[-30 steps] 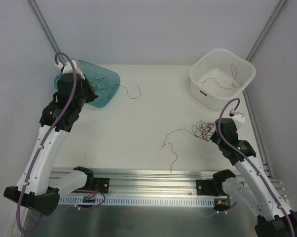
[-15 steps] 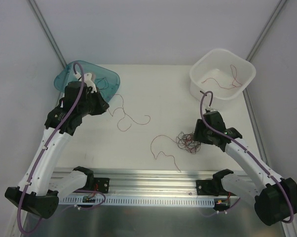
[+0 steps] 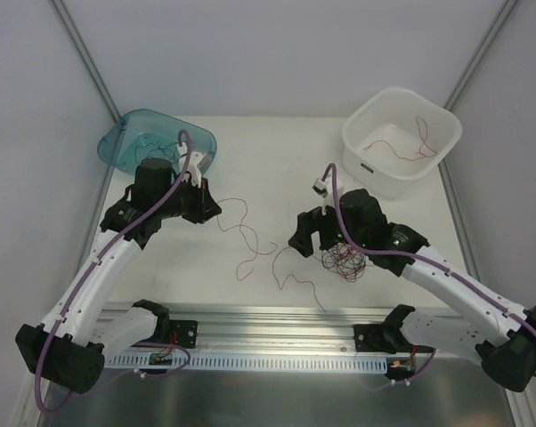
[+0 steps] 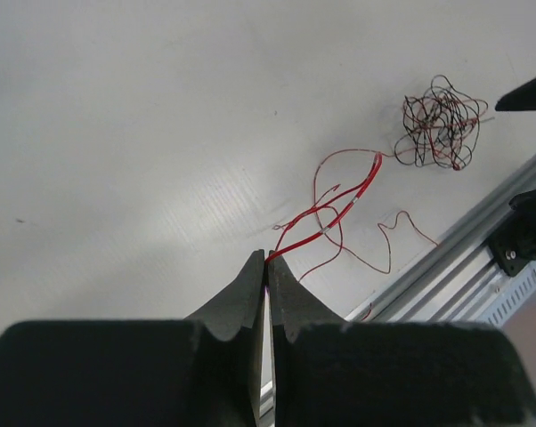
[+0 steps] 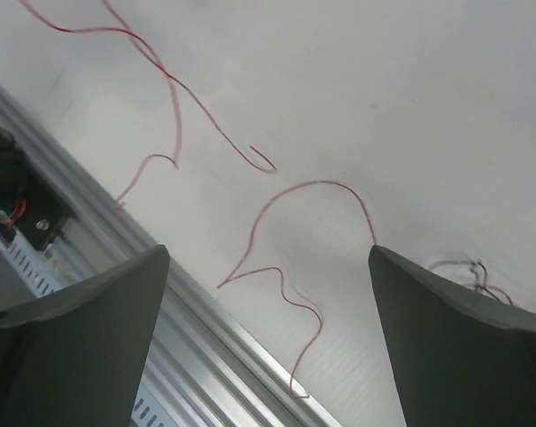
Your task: Untangle the cables
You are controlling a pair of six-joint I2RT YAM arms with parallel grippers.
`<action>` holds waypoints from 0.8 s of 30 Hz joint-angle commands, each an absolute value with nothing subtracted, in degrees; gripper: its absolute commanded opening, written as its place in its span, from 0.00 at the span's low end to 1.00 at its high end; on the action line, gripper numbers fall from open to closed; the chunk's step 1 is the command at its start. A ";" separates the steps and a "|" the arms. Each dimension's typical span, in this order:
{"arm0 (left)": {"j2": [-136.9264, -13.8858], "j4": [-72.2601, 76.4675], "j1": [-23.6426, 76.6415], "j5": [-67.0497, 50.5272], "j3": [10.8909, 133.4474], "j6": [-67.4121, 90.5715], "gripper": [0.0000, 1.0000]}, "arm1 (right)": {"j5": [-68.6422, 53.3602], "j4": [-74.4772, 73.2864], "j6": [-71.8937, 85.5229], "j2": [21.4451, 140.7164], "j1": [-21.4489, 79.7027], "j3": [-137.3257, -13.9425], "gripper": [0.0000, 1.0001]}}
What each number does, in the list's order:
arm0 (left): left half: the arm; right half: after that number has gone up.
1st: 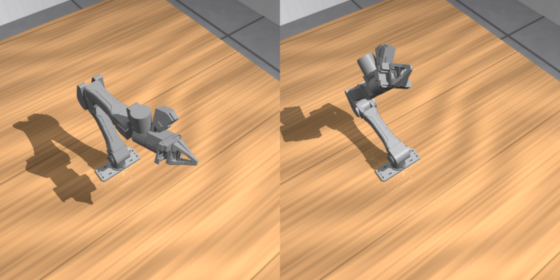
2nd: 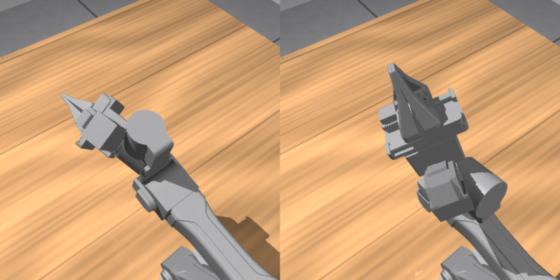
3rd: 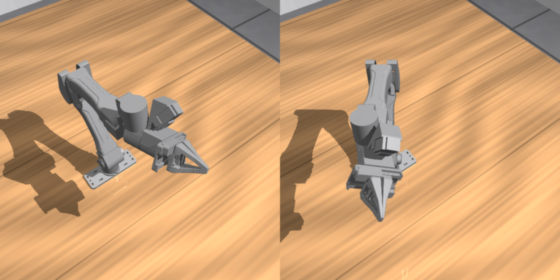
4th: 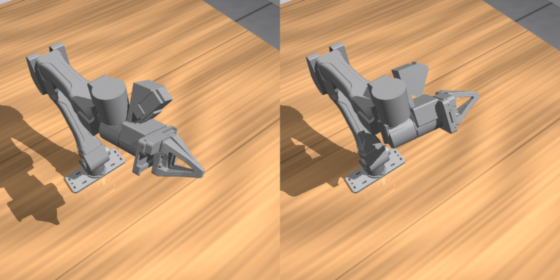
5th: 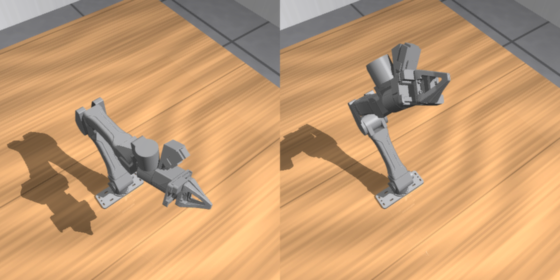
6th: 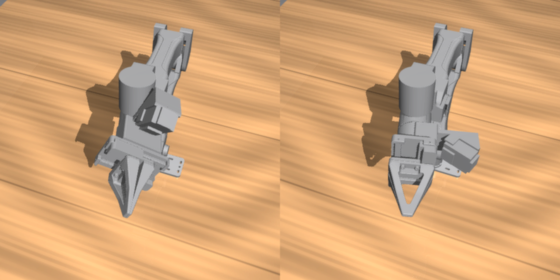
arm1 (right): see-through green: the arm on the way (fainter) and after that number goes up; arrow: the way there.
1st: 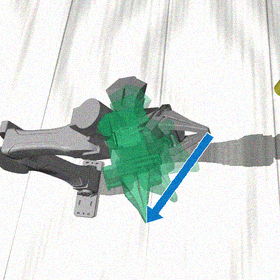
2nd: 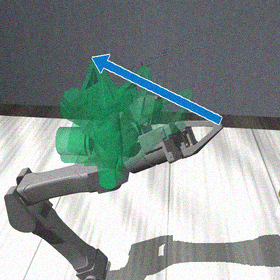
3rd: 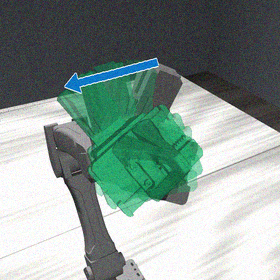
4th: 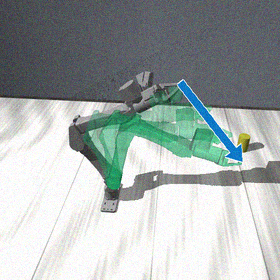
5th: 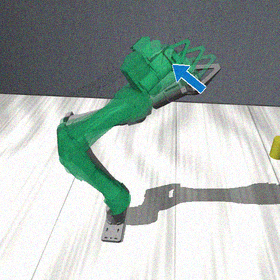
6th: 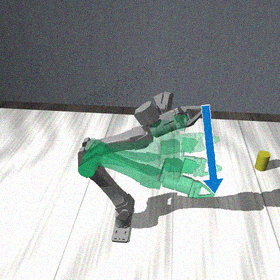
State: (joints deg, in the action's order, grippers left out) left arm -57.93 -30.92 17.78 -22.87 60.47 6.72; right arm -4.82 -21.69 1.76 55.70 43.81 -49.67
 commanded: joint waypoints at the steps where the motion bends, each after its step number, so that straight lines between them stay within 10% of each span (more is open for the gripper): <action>1: -55.82 -22.52 19.42 -31.02 56.17 2.20 0.00 | -13.60 -12.40 -3.77 61.33 46.49 -53.69 1.00; 24: -49.92 -13.01 19.34 -35.60 47.11 6.06 0.00 | -31.54 16.42 3.07 90.07 49.22 -61.61 0.95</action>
